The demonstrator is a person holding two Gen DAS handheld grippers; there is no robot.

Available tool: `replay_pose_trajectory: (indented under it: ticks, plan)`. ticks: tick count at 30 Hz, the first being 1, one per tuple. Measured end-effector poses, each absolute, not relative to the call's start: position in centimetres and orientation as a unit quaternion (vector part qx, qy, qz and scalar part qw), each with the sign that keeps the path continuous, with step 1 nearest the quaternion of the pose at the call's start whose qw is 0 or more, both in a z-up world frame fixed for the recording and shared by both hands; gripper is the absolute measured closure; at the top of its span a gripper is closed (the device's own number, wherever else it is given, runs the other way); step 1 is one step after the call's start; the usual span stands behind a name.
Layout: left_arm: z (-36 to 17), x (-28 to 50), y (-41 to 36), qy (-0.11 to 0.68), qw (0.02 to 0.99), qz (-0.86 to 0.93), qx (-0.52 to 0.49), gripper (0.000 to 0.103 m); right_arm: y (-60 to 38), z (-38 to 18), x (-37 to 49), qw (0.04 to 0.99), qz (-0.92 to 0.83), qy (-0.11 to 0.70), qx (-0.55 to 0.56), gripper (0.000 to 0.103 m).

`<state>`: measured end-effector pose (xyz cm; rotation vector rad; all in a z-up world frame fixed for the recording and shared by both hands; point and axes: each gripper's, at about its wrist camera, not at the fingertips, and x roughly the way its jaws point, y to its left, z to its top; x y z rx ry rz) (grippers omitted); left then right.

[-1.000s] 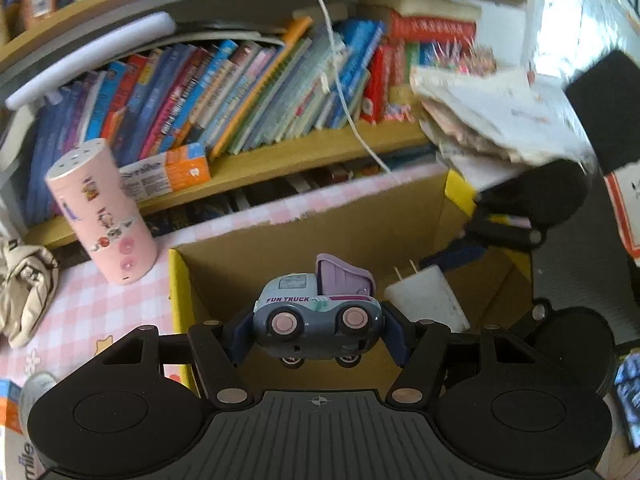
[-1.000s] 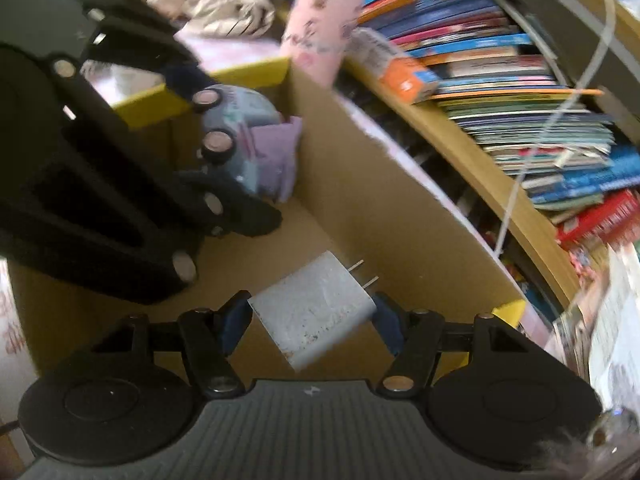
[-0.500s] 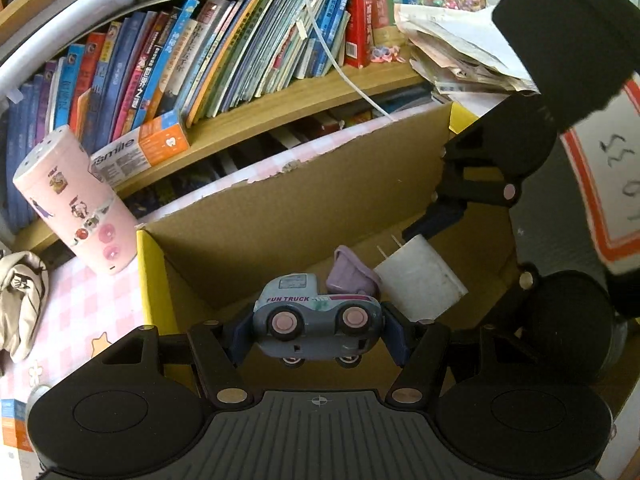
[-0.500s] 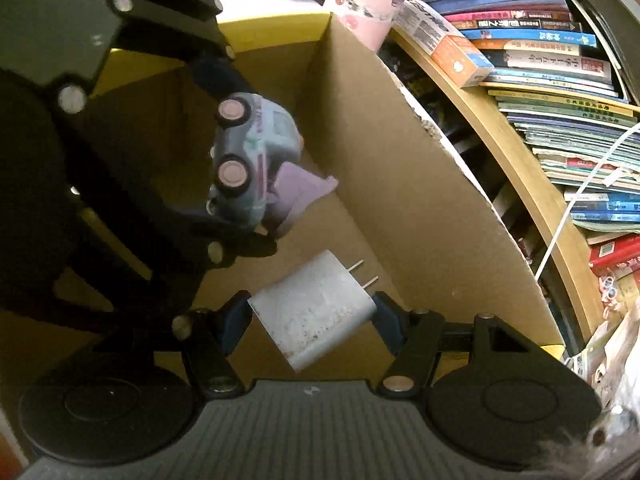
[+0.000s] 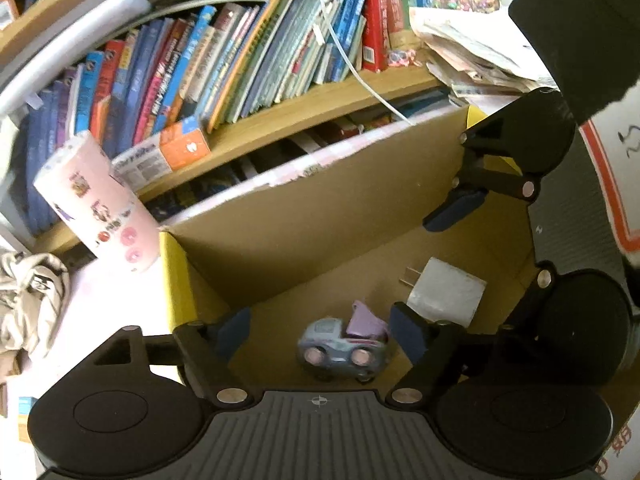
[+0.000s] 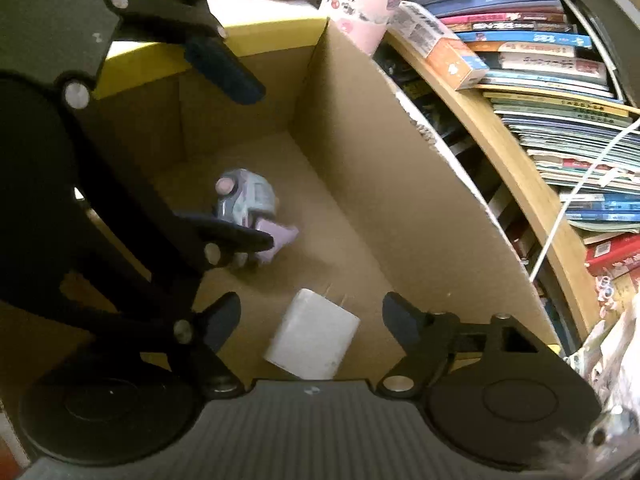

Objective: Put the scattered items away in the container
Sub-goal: 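Raise both open tools out of the yellow box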

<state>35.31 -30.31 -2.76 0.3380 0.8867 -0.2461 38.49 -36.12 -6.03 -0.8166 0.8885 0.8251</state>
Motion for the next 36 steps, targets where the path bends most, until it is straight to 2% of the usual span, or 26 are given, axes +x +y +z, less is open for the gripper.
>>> replay_pose_trajectory:
  ticks: [6, 9, 14, 26, 36]
  plan:
    - [-1.1, 33.6, -30.3, 0.392, 0.897, -0.12, 0.164, 0.021, -36.7, -4.9, 37.4, 0.764, 0.366, 0.388, -0.362, 0.024]
    - [-0.2, 32.7, -30.3, 0.371, 0.906, -0.114, 0.166, 0.021, -37.0, -3.8, 36.6, 0.779, 0.358, 0.373, -0.355, 0.018]
    - [1.3, 30.9, -30.3, 0.341, 0.92, -0.105, 0.163, 0.019, -37.8, -2.0, 35.4, 0.802, 0.342, 0.35, -0.341, 0.018]
    - [5.8, 25.5, -27.3, 0.273, 0.954, -0.08, 0.097, 0.017, -39.9, 3.0, 30.4, 0.86, 0.312, 0.279, -0.292, 0.014]
    - [7.1, 21.2, -24.9, 0.247, 0.962, -0.096, 0.068, 0.015, -40.7, 4.8, 25.9, 0.894, 0.265, 0.267, -0.244, 0.014]
